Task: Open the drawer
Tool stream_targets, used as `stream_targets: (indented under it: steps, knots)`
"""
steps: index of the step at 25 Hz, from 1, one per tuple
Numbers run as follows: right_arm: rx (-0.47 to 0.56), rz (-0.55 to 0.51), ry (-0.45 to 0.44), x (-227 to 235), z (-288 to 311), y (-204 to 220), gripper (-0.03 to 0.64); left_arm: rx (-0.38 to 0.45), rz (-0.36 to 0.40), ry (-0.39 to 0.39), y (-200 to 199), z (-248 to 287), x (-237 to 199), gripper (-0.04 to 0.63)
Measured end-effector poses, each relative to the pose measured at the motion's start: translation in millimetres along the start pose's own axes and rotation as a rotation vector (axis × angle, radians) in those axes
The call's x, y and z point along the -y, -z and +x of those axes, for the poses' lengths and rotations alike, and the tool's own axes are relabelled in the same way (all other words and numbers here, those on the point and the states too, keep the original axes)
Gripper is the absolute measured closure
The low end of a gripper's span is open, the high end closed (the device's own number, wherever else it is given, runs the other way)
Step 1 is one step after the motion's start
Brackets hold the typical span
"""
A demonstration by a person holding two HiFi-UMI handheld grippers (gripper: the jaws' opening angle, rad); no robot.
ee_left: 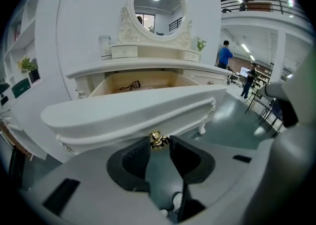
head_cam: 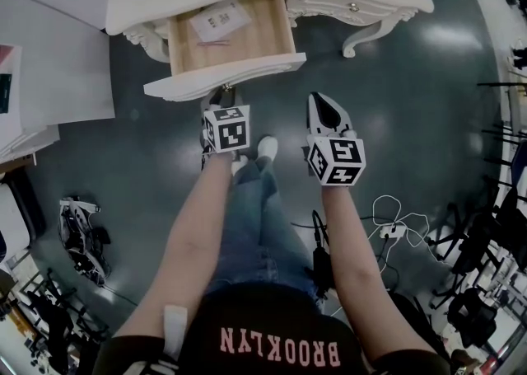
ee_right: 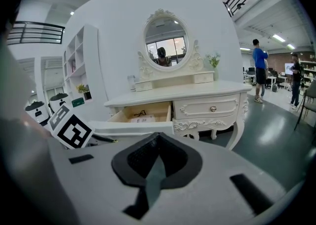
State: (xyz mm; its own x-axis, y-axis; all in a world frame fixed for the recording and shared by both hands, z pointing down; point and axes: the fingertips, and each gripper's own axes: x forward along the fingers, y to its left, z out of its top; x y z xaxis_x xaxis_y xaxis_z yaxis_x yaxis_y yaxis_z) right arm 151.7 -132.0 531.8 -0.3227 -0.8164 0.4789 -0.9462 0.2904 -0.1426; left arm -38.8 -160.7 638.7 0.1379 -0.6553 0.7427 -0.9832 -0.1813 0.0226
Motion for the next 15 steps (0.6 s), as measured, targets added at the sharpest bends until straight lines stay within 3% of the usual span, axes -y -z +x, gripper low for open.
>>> stream_targets:
  steps: [15]
  knots:
    - [0.043, -0.002, 0.021, -8.4, -14.3, -35.8, 0.620, -0.034, 0.016, 0.007, -5.8, -26.3, -10.7, 0.485]
